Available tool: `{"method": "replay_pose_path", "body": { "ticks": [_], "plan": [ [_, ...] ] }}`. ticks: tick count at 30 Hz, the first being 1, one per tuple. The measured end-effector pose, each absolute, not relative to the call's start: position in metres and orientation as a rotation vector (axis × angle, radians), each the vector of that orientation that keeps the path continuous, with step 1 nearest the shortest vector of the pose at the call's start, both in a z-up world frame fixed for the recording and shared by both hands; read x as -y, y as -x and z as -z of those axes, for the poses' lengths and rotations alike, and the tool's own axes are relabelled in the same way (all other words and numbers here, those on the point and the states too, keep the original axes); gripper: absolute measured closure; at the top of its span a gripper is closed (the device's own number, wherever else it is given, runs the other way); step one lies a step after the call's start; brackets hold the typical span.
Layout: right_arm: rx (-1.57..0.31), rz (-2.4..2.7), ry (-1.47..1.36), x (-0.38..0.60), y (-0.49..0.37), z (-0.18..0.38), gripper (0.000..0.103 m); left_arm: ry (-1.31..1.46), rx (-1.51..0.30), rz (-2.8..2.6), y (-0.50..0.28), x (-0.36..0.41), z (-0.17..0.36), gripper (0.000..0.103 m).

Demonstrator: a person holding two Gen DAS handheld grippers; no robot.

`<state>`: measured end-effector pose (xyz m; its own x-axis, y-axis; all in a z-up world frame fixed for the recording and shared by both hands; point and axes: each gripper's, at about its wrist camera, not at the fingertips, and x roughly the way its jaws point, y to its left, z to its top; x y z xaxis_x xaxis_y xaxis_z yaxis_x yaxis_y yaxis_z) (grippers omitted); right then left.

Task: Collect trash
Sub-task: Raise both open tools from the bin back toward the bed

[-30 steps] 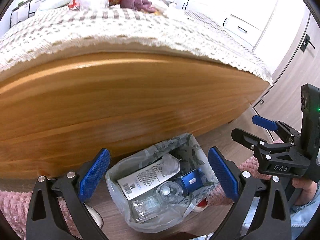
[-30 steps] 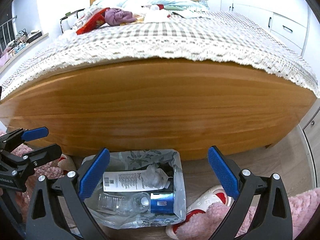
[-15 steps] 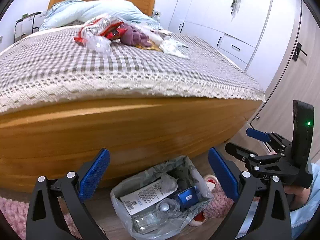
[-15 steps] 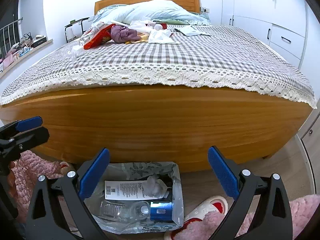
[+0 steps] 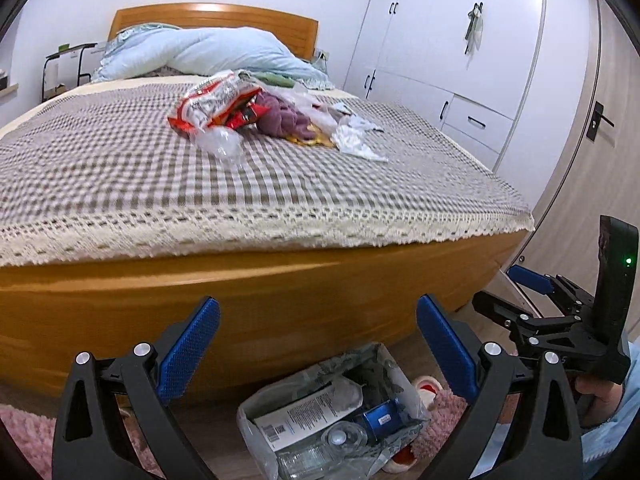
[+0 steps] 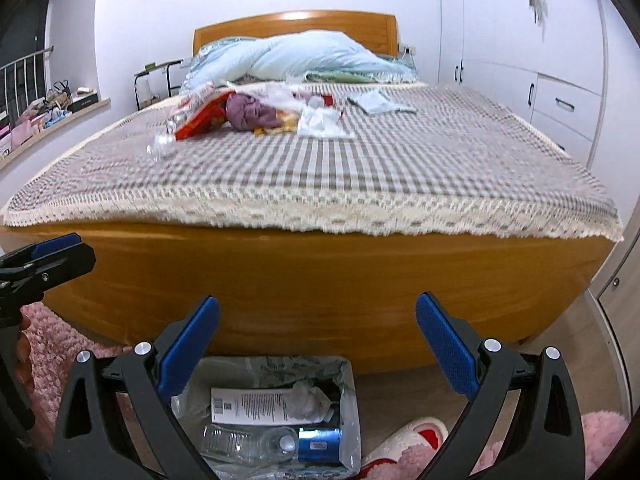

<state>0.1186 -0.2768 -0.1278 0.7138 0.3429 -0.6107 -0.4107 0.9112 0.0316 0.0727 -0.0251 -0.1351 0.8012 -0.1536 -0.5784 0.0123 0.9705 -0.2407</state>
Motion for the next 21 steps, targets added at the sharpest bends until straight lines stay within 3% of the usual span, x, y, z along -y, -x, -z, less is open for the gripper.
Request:
{"method": "replay_pose_path", "body": {
  "ticks": [21],
  "plan": [
    [-0.46,-0.441,0.127,0.265,-0.134,0.079,0.009,0.161,-0.464,0.039,-0.074,0.008,0.086,0.008]
  ]
}}
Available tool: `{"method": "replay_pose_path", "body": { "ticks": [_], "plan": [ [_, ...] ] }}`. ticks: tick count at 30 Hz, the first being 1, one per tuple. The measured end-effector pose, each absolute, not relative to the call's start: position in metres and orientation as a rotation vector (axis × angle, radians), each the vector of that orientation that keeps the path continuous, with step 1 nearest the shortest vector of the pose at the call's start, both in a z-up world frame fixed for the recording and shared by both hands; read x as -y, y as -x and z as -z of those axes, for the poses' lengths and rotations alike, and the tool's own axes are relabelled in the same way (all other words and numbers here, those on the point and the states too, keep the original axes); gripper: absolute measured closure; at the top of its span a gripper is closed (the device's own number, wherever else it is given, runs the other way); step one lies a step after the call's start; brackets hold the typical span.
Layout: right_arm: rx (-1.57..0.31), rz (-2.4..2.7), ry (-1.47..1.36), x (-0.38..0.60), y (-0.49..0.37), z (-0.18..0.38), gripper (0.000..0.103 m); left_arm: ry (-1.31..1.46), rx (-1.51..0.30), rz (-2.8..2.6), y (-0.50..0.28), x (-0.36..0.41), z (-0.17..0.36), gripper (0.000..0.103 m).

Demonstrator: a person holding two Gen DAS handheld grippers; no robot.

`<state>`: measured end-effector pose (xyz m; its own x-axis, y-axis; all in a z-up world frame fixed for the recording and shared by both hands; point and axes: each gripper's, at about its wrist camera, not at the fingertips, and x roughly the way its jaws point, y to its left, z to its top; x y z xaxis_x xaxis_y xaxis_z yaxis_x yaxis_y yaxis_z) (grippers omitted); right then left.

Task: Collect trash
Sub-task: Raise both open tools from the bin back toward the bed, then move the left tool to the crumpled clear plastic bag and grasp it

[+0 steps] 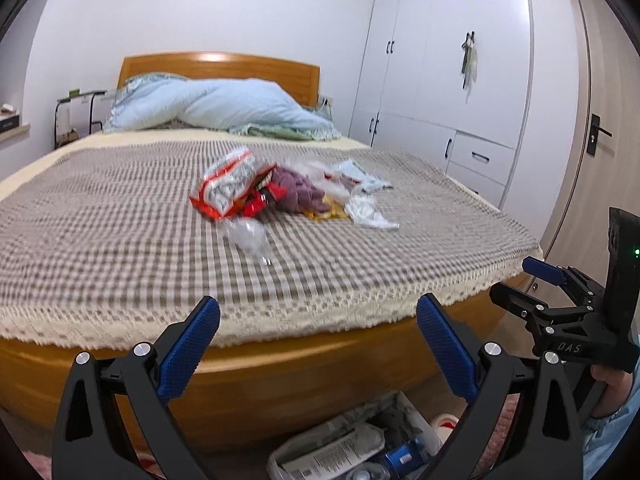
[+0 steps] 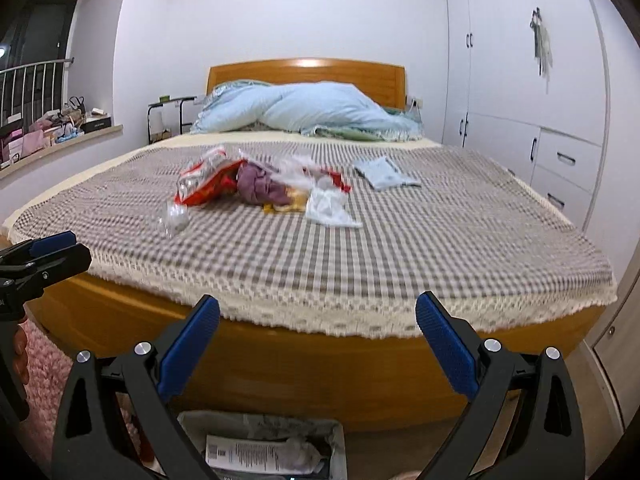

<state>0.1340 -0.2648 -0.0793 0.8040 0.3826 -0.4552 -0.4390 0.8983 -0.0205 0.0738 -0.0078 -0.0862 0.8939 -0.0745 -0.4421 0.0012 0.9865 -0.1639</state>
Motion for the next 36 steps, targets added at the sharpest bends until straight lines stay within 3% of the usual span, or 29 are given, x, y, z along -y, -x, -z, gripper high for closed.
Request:
{"method": "replay_pose_path", "body": {
  "ticks": [21,36],
  "plan": [
    [-0.309,-0.407,0.112,0.248,-0.149,0.052,0.009,0.092,-0.337,-0.023,-0.091,-0.003,0.059,0.008],
    [-0.299,-0.349,0.136,0.244,-0.176,0.065,0.009,0.12,-0.406,-0.041,-0.136,-0.026,0.076,0.008]
  ]
}}
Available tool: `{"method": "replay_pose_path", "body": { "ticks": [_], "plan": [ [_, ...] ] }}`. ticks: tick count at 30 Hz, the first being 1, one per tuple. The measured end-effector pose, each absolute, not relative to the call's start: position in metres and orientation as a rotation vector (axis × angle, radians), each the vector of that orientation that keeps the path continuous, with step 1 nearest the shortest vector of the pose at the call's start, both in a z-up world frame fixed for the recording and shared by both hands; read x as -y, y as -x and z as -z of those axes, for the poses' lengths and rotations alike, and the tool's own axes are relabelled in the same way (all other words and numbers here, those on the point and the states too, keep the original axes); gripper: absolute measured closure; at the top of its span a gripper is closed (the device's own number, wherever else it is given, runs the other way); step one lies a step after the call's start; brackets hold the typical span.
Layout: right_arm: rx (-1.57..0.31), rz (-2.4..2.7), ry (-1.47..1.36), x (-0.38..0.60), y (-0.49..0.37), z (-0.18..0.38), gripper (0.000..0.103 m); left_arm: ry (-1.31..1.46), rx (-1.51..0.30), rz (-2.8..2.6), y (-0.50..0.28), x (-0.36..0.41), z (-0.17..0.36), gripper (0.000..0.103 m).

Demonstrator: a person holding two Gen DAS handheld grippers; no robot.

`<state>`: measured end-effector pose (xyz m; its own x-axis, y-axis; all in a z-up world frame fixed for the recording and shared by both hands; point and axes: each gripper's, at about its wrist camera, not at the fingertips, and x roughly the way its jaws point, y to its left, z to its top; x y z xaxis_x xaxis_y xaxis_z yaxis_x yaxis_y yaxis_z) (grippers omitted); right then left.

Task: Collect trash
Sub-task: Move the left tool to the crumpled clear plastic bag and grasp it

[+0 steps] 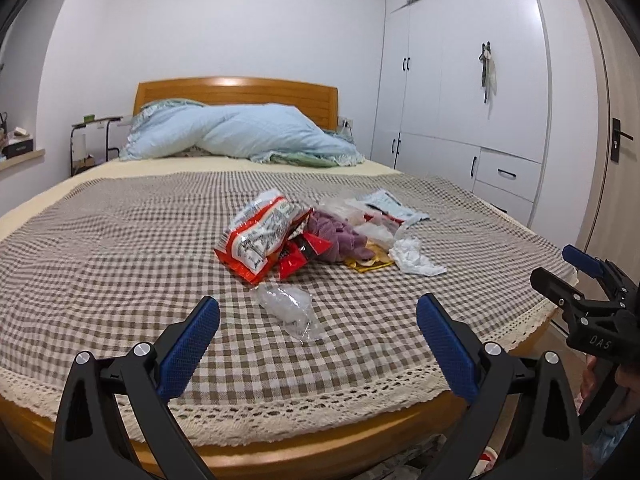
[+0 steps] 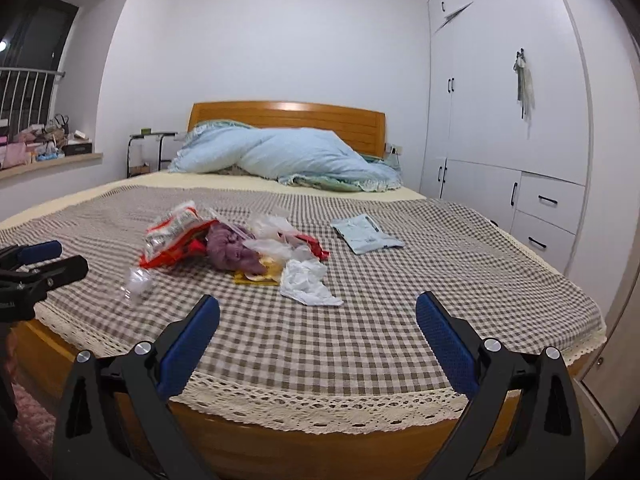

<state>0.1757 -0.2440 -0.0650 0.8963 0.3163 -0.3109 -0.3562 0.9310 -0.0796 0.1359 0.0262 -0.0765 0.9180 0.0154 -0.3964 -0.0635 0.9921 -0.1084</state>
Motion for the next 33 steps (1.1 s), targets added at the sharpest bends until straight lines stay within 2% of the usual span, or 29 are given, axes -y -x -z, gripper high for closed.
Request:
{"method": "replay_pose_path", "body": {
  "ticks": [14,17,20,23,25,28,33],
  "plan": [
    [-0.379,-0.298,0.135,0.247,-0.214,0.083,0.009,0.199,-0.572,-0.105,-0.201,-0.048,0.114,0.008],
    [-0.37,-0.263,0.125,0.247,-0.215,0.085,0.009,0.232,-0.59,-0.099,-0.206,-0.052,0.118,0.012],
    [-0.382,-0.267,0.115,0.245,-0.217,0.087,0.009,0.234,-0.606,-0.113,-0.214,-0.054,0.12,0.019],
    [-0.383,-0.278,0.116,0.239,-0.218,0.088,0.009,0.252,-0.643,-0.126,-0.225,-0.058,0.123,0.032],
    [-0.378,-0.287,0.116,0.235,-0.217,0.087,0.009,0.259,-0.667,-0.127,-0.231,-0.058,0.126,0.051],
    [-0.374,-0.3,0.117,0.228,-0.217,0.086,0.009,0.268,-0.674,-0.129,-0.231,-0.059,0.125,0.063],
    [-0.378,-0.311,0.109,0.223,-0.217,0.086,0.009,0.278,-0.652,-0.114,-0.225,-0.059,0.121,0.065]
  ]
}}
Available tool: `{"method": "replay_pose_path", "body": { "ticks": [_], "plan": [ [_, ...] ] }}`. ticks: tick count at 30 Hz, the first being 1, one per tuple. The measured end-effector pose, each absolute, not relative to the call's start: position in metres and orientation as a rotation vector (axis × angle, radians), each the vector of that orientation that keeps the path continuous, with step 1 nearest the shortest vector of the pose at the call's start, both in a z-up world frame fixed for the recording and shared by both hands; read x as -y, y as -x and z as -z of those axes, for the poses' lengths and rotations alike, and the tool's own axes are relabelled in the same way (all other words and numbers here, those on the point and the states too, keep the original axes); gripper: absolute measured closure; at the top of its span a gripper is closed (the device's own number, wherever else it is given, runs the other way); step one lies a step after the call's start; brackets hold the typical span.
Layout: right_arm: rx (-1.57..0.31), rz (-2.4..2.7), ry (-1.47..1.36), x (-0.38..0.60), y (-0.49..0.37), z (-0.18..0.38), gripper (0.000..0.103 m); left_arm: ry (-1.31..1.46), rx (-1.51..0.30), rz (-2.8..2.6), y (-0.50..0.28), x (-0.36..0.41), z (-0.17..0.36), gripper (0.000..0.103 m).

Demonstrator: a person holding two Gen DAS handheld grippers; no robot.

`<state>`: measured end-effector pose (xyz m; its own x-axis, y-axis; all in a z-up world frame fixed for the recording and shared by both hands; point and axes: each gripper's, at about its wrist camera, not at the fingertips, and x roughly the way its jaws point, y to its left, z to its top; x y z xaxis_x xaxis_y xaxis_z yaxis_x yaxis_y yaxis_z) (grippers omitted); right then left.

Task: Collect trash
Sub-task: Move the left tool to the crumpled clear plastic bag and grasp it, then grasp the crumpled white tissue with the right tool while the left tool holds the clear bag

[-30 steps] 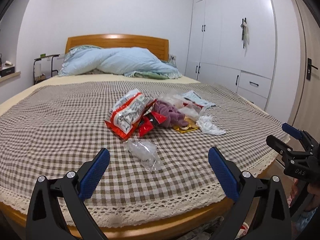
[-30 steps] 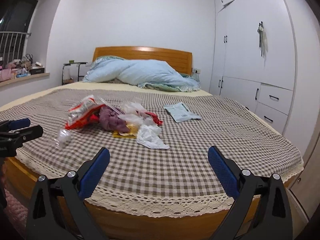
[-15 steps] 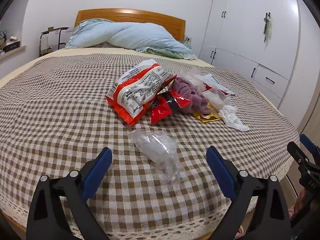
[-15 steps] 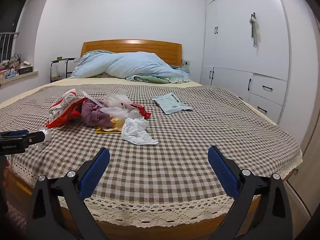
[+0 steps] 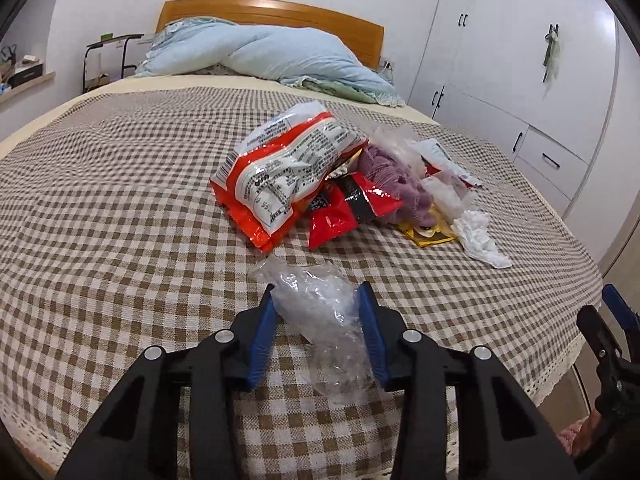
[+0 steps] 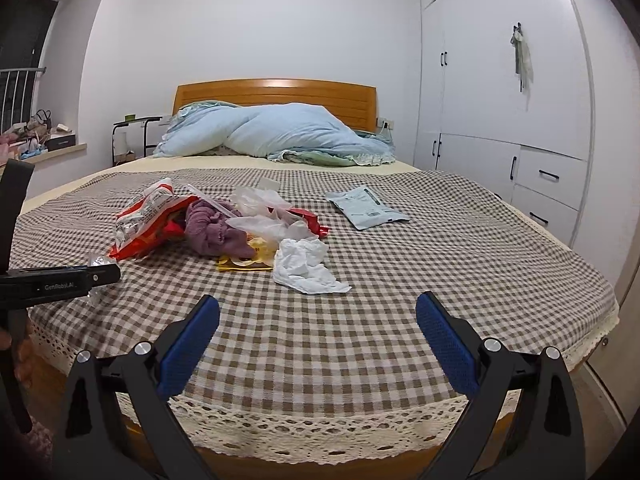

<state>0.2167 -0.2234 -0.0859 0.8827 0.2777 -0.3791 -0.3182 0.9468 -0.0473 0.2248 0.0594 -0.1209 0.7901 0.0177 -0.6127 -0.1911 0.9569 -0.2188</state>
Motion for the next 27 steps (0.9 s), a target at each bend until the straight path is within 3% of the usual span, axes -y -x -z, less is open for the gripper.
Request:
{"method": "replay_pose_path", "body": {
  "ticks": [27],
  "plan": [
    [-0.275,-0.338,0.214,0.192,-0.252,0.07,0.009,0.237,-0.462,-0.03,-0.234,-0.051,0.083,0.065]
  ]
}}
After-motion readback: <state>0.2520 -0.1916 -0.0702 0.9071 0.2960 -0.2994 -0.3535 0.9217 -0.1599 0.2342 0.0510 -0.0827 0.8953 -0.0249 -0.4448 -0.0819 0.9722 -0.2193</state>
